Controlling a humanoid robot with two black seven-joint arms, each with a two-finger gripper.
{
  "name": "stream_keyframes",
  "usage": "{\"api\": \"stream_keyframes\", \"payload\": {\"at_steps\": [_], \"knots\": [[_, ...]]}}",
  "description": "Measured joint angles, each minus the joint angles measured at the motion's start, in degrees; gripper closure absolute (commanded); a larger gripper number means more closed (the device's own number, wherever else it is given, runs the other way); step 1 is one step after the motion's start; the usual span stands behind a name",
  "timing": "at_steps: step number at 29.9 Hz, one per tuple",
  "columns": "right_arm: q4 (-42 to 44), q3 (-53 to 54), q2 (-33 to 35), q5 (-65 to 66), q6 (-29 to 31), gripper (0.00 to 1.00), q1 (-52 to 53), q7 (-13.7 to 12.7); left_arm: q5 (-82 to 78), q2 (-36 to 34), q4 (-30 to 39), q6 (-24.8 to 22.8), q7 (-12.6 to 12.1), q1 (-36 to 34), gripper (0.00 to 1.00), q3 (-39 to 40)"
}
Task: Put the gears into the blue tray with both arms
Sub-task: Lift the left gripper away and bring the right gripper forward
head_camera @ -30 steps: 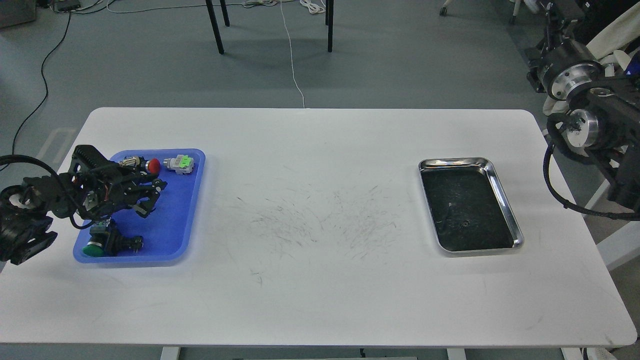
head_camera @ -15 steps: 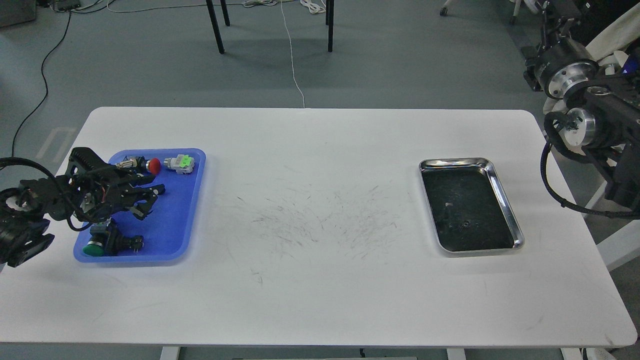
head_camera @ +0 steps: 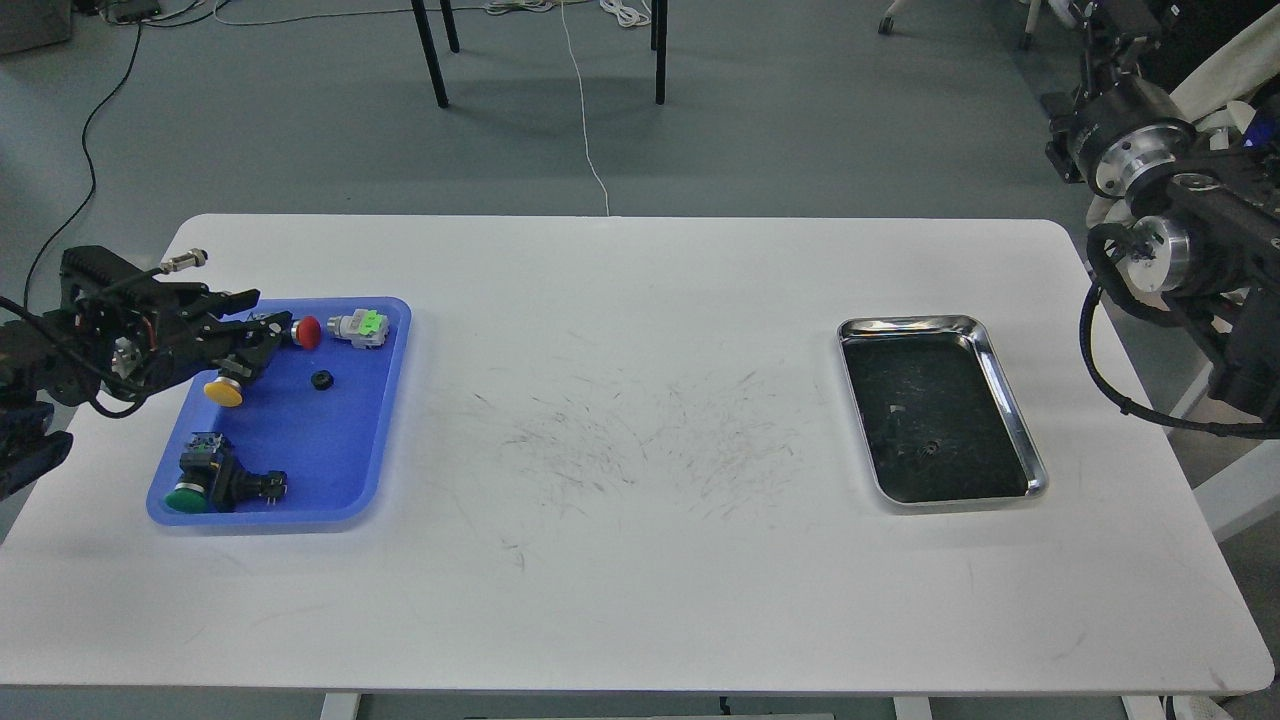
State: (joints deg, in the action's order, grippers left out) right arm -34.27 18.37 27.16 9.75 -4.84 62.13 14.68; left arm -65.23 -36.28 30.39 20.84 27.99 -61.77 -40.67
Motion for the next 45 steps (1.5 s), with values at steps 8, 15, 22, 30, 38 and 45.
{"api": "stream_keyframes", "payload": {"at_steps": [8, 15, 22, 30, 38, 45], "knots": [[-0.2, 0.0, 0.1, 0.0, 0.0, 0.06, 0.4, 0.0, 1.0, -4.4, 8.2, -6.5, 0.0, -1.8, 0.57, 17.6], [-0.6, 0.0, 0.1, 0.0, 0.0, 0.06, 0.7, 0.0, 11.9, -7.8, 14.3, -13.5, 0.0, -1.4, 0.55, 32.6], [-2.7, -1.4, 0.8, 1.1, 0.3, 0.06, 1.2, -0.2, 25.5, -8.6, 16.7, -14.0, 0.0, 0.3, 0.39, 42.1], [-9.5, -12.6, 3.8, 5.7, 0.9, 0.06, 4.9, -0.3, 39.4, -8.4, 16.6, -13.0, 0.0, 1.6, 0.04, 43.9], [-19.1, -19.4, 9.5, 11.5, 5.0, 0.06, 6.5, -0.3, 48.1, -7.7, 16.8, -9.4, 0.0, 3.0, 0.02, 44.6], [-23.0, -25.3, 12.6, 23.5, 10.8, 0.06, 9.3, -0.5, 52.1, -4.8, 16.4, -16.1, 0.0, 5.2, 0.03, 45.6]]}}
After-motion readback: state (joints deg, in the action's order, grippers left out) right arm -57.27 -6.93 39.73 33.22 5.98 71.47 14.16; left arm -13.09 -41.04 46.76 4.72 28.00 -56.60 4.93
